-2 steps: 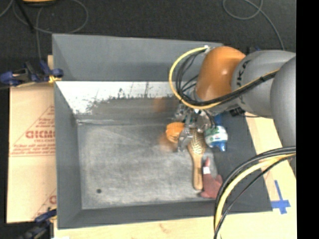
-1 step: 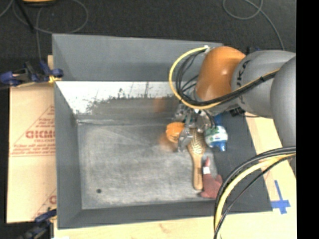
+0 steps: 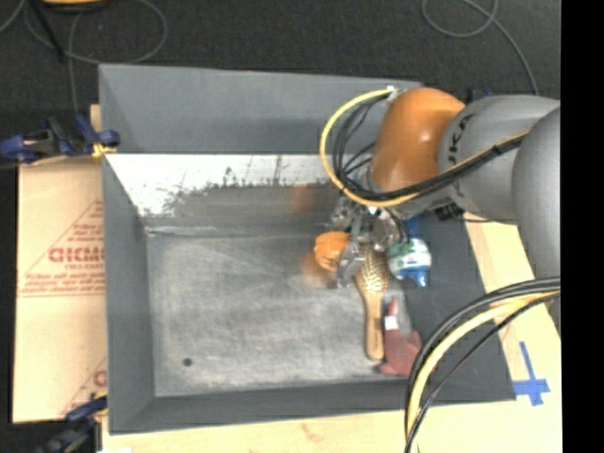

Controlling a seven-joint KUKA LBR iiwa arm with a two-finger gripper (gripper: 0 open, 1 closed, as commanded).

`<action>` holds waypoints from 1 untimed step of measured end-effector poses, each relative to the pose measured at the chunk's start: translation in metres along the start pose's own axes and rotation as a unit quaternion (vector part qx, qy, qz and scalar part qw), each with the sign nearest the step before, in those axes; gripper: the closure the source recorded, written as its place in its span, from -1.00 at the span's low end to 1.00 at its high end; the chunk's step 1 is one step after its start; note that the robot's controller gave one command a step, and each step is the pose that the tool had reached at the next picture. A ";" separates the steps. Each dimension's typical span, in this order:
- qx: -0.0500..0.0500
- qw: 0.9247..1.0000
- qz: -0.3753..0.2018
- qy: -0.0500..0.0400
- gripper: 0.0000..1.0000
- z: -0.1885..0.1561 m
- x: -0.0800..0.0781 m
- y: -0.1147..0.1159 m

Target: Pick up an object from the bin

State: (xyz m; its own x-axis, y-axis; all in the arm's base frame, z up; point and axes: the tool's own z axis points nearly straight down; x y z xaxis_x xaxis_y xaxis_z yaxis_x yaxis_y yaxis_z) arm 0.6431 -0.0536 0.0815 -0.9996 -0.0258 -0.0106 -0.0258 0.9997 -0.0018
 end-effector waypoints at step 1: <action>0.000 1.000 0.000 0.000 1.00 0.000 0.000 0.000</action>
Offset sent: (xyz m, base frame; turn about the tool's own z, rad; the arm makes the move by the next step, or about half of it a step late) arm 0.0000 0.0000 0.0000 0.0000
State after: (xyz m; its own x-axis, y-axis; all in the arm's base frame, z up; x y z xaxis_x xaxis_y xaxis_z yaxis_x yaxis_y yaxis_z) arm 0.6431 -0.0537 0.0815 -0.9996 -0.0262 -0.0106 -0.0262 0.9997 -0.0023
